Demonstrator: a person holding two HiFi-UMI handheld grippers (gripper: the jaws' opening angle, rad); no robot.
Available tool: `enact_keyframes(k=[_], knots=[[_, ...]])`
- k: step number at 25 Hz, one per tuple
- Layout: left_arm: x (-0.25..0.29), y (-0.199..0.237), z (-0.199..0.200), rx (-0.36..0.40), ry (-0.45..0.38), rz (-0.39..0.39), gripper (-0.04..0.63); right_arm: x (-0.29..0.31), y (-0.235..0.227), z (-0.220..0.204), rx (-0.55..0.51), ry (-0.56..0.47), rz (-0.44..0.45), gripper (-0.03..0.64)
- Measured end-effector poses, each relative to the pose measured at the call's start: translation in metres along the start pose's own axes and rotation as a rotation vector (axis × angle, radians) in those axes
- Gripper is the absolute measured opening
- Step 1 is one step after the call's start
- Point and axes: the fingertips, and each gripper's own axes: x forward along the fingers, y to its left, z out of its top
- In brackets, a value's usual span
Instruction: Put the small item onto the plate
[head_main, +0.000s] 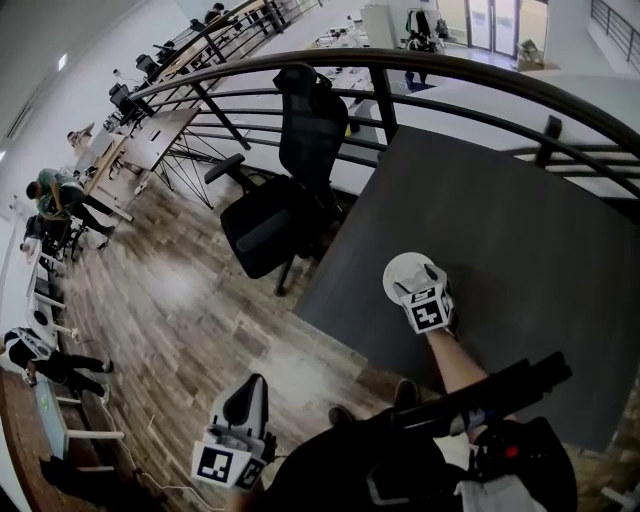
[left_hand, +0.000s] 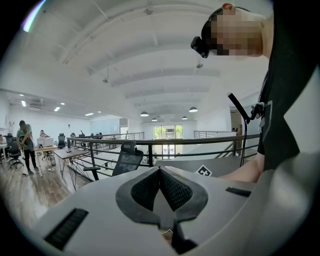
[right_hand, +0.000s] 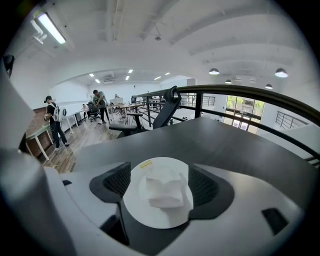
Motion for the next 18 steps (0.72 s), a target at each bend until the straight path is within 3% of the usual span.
enact_keyframes(k=[6, 8, 11, 18], knots=[[-0.002, -0.009, 0.005, 0.011, -0.036, -0.083, 0.005, -0.049, 0.02, 0.021, 0.081, -0.062, 0.021, 0.351], [-0.001, -0.009, 0.009, 0.005, -0.064, -0.119, 0.005, -0.066, 0.023, 0.033, 0.106, -0.115, 0.015, 0.285], [-0.003, -0.003, 0.01, 0.007, -0.091, -0.164, 0.005, -0.094, 0.028, 0.055, 0.105, -0.207, -0.019, 0.239], [-0.009, 0.008, 0.02, -0.018, -0.152, -0.239, 0.005, -0.166, 0.055, 0.086, 0.16, -0.303, -0.051, 0.123]])
